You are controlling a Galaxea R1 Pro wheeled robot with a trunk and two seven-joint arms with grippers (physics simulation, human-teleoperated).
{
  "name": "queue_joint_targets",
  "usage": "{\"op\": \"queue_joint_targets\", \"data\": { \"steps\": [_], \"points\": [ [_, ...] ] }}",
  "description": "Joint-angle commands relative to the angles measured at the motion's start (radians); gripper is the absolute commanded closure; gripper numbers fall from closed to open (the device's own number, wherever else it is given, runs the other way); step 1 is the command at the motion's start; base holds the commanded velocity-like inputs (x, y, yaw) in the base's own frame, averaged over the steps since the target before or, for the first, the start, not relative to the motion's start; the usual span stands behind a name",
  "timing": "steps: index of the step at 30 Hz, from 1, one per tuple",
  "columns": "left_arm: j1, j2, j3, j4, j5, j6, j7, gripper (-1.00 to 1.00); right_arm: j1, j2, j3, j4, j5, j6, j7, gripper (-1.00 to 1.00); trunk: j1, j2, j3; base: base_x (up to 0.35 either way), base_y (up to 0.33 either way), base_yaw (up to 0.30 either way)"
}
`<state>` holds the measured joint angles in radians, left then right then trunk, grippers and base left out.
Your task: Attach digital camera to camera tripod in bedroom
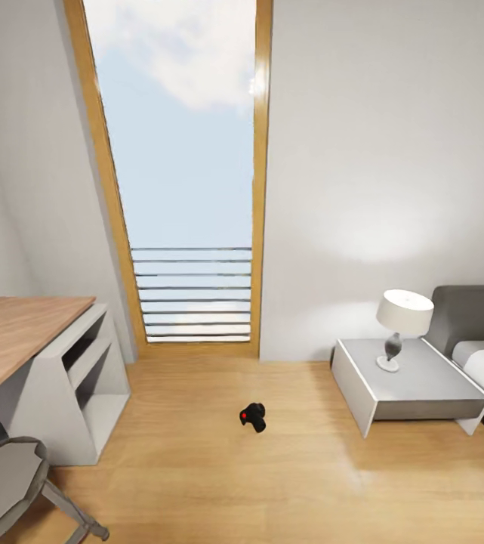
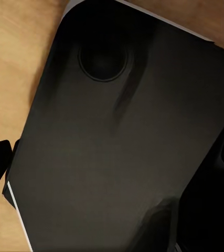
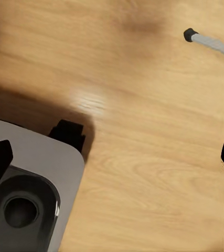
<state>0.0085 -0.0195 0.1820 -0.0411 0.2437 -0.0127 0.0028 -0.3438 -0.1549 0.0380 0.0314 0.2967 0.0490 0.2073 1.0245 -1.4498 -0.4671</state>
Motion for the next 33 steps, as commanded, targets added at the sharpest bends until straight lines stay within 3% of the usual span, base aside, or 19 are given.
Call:
{"op": "queue_joint_targets", "data": {
  "steps": [1,33],
  "points": [
    [0.001,0.0,0.007,-0.002,0.001,-0.001,0.0,-1.0,-0.001,0.0,0.003,0.001,0.002,0.002,0.003,-1.0,0.001,0.0,-0.001,0.331,0.08,-0.137],
    [0.001,0.0,0.007,-0.002,0.0,-0.004,0.0,-1.0,-0.001,0.001,0.003,0.002,0.002,0.003,0.003,-1.0,0.001,0.0,-0.001,0.332,0.09,-0.237]
  ]
}}
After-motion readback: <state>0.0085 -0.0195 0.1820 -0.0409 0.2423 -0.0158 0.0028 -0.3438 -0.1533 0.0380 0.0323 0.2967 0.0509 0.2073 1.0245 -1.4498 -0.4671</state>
